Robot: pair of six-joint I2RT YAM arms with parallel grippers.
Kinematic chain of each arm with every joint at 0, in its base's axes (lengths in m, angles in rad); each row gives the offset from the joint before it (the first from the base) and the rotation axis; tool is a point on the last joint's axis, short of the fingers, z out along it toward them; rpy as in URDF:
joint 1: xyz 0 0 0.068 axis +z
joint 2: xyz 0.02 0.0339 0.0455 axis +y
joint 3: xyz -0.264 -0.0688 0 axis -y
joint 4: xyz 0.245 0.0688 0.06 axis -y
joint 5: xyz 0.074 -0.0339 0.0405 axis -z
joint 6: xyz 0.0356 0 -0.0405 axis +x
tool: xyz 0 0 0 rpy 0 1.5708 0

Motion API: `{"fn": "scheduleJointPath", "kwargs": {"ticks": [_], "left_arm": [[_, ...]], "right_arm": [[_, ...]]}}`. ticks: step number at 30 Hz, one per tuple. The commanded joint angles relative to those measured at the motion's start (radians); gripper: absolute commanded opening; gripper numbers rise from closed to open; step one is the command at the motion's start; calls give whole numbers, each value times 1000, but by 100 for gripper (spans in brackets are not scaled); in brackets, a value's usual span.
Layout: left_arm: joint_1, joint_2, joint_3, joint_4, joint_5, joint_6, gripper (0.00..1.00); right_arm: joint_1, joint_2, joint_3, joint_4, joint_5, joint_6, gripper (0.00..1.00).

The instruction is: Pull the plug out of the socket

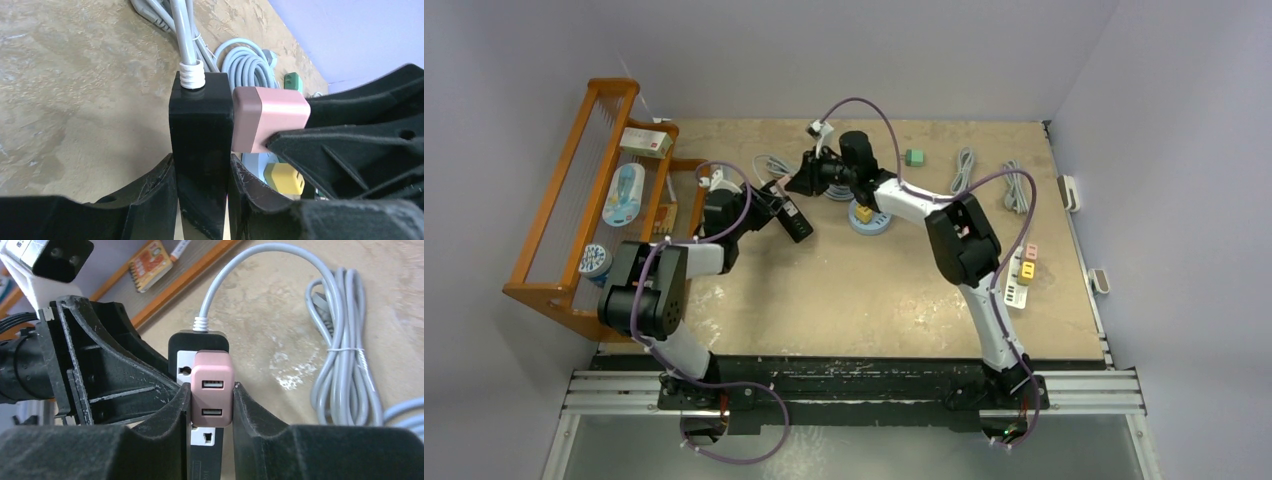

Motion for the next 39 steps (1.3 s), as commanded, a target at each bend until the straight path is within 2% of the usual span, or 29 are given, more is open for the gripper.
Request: {"fn": "scheduleJointPath", "kwargs": {"ticks": [1, 2, 3, 4, 5, 6, 7, 9, 12, 13, 15, 17, 21, 26, 30, 33, 35, 37, 39], "left_arm": [[23, 12, 20, -36, -97, -6, 0], [23, 11, 19, -40, -97, 1, 0], [23, 10, 22, -48, -102, 7, 0], [23, 12, 26, -58, -109, 10, 0], [22, 15, 30, -65, -118, 12, 0], [23, 21, 33, -69, -120, 10, 0], [23, 29, 44, -78, -116, 14, 0], [23, 51, 93, -127, -101, 37, 0], [23, 100, 173, -221, -67, 74, 0], [23, 150, 222, -245, -47, 81, 0], [23, 194, 291, -335, -64, 117, 6], [23, 220, 371, -459, -143, 157, 12], [23, 217, 486, -566, -268, 193, 33], [26, 293, 675, -644, -240, 297, 34], [41, 389, 795, -680, -40, 475, 33], [53, 451, 895, -774, 5, 587, 34], [59, 500, 984, -870, -35, 642, 35], [59, 534, 1053, -938, -155, 663, 38], [59, 545, 1083, -962, -267, 671, 51]], "right_arm": [[-37, -167, -73, 82, 48, -152, 0], [-87, -158, -90, 201, -189, -41, 0], [-135, -136, -63, 199, -248, 92, 0], [-156, -130, -1, 50, -99, 85, 0], [-152, -148, 27, -50, 123, -22, 0], [-146, -174, -18, -14, 265, -51, 0], [-167, -186, -66, 63, 279, -37, 0], [-254, -133, -29, 95, 153, 68, 0], [-331, 49, 260, -69, 110, 105, 0], [-356, 184, 480, -182, 115, 72, 0], [-375, 291, 648, -255, 104, 66, 0], [-393, 358, 723, -254, 77, 90, 0], [-405, 393, 694, -188, 55, 102, 0], [-405, 435, 684, -153, -17, 127, 0], [-405, 456, 687, -145, -51, 145, 0], [-405, 455, 668, -148, -77, 153, 0], [-401, 450, 656, -150, -102, 156, 0], [-395, 453, 663, -185, -116, 141, 0], [-390, 449, 659, -211, -126, 134, 0]]}}
